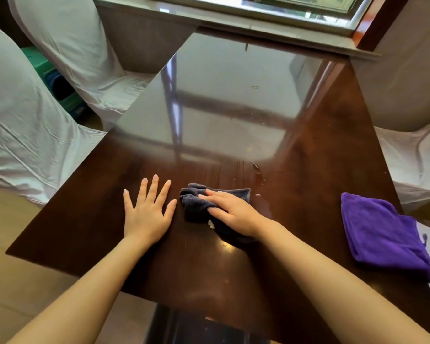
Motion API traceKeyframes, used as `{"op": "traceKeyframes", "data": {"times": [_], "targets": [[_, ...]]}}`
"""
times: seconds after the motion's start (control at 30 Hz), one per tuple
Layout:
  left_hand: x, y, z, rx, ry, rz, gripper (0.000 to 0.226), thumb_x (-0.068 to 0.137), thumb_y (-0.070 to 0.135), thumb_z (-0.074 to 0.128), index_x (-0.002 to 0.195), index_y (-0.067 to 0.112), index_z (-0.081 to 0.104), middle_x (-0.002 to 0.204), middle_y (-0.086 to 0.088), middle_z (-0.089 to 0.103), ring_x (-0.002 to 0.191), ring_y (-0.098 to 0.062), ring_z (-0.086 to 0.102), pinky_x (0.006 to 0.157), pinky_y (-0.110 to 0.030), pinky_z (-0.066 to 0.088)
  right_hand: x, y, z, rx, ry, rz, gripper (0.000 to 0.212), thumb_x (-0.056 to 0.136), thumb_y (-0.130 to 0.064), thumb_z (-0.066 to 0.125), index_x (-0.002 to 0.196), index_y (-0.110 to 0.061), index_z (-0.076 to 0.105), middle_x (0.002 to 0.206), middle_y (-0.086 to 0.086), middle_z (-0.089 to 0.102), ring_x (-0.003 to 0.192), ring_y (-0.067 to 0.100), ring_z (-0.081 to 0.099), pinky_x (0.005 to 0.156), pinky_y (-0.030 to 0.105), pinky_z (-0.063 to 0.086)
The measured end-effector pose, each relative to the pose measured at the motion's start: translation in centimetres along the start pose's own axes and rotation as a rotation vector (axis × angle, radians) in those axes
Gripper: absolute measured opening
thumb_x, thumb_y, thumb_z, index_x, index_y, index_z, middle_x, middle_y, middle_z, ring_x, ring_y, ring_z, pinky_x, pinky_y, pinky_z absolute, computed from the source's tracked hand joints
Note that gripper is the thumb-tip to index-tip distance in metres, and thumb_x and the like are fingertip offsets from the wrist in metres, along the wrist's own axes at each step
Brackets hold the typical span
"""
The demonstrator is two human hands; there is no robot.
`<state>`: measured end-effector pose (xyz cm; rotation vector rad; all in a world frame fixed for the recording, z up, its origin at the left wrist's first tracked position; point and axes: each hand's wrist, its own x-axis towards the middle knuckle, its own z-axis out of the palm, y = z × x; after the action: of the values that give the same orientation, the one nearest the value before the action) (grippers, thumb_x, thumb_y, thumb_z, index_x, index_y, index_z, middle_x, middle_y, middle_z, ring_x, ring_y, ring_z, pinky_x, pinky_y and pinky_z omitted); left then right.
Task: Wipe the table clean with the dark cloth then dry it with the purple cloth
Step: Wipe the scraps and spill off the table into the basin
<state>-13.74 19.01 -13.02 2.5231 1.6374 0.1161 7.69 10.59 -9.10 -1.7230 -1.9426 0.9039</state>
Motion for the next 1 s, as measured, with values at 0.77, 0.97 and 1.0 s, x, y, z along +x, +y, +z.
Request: {"op": "traceKeyframes", "data": {"times": [0.77, 0.97, 1.0], "targets": [[-5.0, 1.0, 0.5, 0.031, 0.016, 0.035, 0.064, 0.086, 0.062, 0.008, 0.143, 0.035, -0.001, 0.157, 0.003, -0.001, 0.143, -0.016, -0.009, 0.115, -0.05, -0.006, -7.6, 0.3, -10.3, 0.769, 0.699, 0.104, 0.022, 0.094, -0.021, 0.045, 0.091, -0.026, 0.066, 0.081, -0.013, 0.073, 0.079, 0.006, 0.066, 0.067, 0.017, 0.051], [-5.0, 1.0, 0.6, 0.036, 0.025, 0.031, 0.063, 0.087, 0.063, 0.006, 0.142, 0.035, -0.003, 0.157, 0.003, -0.002, 0.143, -0.015, -0.01, 0.115, -0.05, -0.005, -5.1, 5.7, -9.9, 0.142, 0.564, 0.279, 0.02, 0.094, -0.017, 0.047, 0.108, -0.014, 0.061, 0.111, 0.014, 0.065, 0.102, 0.02, 0.056, 0.083, 0.02, 0.035], [-5.0, 1.0, 0.6, 0.032, 0.028, 0.03, 0.063, 0.087, 0.063, 0.006, 0.142, 0.035, -0.003, 0.157, 0.003, -0.002, 0.143, -0.015, -0.01, 0.115, -0.05, -0.005, -4.9, 6.2, -8.5, 0.09, 0.5, 0.292, 0.023, 0.094, -0.017, 0.047, 0.113, -0.013, 0.06, 0.117, 0.014, 0.064, 0.109, 0.022, 0.056, 0.088, 0.022, 0.035]]}}
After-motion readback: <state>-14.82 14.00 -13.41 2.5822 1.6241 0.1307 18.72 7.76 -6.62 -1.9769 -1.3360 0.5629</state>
